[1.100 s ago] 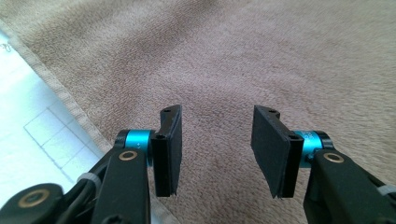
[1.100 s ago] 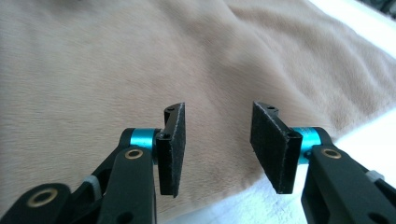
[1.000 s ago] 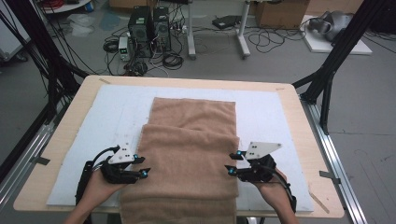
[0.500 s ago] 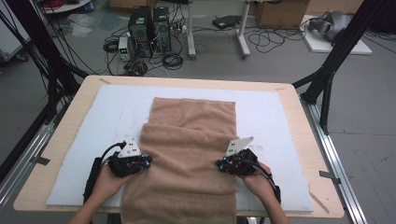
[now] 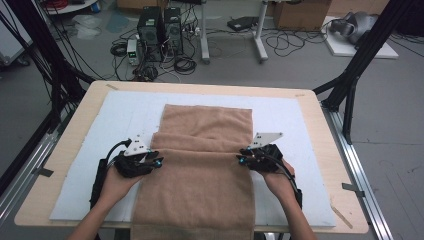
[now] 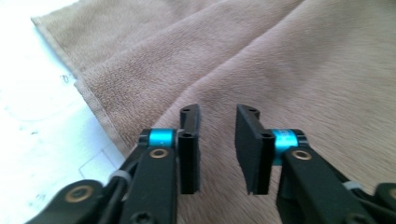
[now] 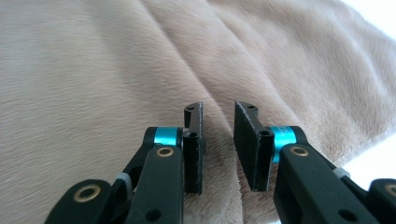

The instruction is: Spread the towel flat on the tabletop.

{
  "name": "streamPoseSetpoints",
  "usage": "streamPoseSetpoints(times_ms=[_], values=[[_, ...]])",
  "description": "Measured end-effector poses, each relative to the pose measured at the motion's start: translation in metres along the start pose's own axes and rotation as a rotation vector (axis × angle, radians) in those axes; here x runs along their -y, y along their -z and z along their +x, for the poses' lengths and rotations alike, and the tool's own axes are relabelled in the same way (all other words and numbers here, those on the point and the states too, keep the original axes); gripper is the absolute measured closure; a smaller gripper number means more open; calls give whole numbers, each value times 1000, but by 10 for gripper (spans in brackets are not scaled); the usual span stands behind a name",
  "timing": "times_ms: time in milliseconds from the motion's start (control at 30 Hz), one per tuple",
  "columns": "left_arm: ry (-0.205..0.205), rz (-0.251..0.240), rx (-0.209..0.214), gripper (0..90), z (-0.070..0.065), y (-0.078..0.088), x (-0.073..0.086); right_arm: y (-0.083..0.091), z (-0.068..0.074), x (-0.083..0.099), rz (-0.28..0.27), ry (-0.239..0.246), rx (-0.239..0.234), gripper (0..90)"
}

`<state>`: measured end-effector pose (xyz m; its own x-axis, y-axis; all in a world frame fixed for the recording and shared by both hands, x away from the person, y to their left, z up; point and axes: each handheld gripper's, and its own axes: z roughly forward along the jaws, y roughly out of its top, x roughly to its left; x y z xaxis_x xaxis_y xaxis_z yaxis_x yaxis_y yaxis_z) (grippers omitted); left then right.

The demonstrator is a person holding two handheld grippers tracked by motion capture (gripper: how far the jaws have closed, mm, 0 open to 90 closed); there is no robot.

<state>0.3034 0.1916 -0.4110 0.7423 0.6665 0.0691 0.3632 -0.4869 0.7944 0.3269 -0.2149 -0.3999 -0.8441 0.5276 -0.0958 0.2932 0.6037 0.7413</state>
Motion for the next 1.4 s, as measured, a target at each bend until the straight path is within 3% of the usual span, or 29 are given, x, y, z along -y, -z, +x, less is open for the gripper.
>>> streamPoseSetpoints(times_ms=[33, 100, 200, 300, 333, 400, 500, 567, 667, 700, 733, 800, 900, 933, 1000, 1033, 1067, 1100, 1133, 1200, 1233, 1267, 1300, 1333, 1400], values=[[-8, -8, 2, 678, -2, 5, 1, 0, 0, 0, 0, 0, 0, 713], [-21, -15, 6, 663, -6, 13, 6, 15, 14, 1, -31, 35, -18, 703], [-16, -14, 16, 654, -10, 21, 16, 27, 26, 5, -47, 48, -23, 691], [-16, -19, 39, 652, -15, 25, 25, 29, 33, 8, -57, 59, -50, 683], [-19, -9, 50, 650, -16, 25, 29, 23, 41, 12, -41, 63, -107, 661], [-26, 14, 65, 642, -20, 22, 36, 12, 48, 17, -4, 71, -140, 639], [-19, 56, 96, 631, -21, 17, 43, 1, 51, 24, 32, 59, -145, 620], [-22, 78, 116, 638, -22, 13, 47, -11, 51, 34, 65, 24, -157, 610], [-17, 66, 135, 737, -22, 13, 49, -13, 52, 39, 45, -12, -162, 646], [-22, 63, 138, 787, -24, 14, 49, -14, 52, 43, 20, -46, -170, 741], [-34, 64, 141, 787, -26, 14, 49, -14, 52, 43, 20, -46, -170, 741], [-45, 69, 132, 852, -30, 15, 48, -12, 53, 43, 19, -36, -197, 863], [-38, 57, 151, 857, -32, 21, 49, -9, 56, 40, 39, -15, -223, 870], [-35, 44, 160, 858, -34, 27, 50, -5, 60, 39, 34, -7, -233, 869], [-35, -18, 206, 858, -49, 56, 52, 16, 75, 37, -18, 1, -271, 868], [-35, -18, 206, 857, -49, 56, 52, 16, 75, 37, -18, 1, -271, 868], [-47, -38, 224, 857, -56, 68, 52, 26, 82, 36, -33, 8, -291, 860], [-63, -54, 230, 844, -63, 80, 52, 48, 100, 33, -76, 33, -339, 790], [-72, -66, 239, 807, -69, 91, 52, 58, 107, 31, -99, 42, -346, 725], [-85, -76, 229, 668, -75, 104, 49, 70, 112, 26, -124, 57, -344, 700], [-96, -73, 227, 668, -75, 106, 48, 70, 112, 26, -124, 57, -344, 700], [-105, -69, 220, 648, -74, 105, 47, 69, 108, 22, -104, 72, -287, 665], [-106, -66, 213, 648, -73, 102, 46, 69, 108, 22, -104, 72, -287, 665], [-108, -66, 207, 639, -71, 98, 46, 59, 99, 22, -72, 83, -252, 656], [-103, -64, 199, 637, -66, 86, 47, 43, 89, 25, -45, 72, -238, 641]])
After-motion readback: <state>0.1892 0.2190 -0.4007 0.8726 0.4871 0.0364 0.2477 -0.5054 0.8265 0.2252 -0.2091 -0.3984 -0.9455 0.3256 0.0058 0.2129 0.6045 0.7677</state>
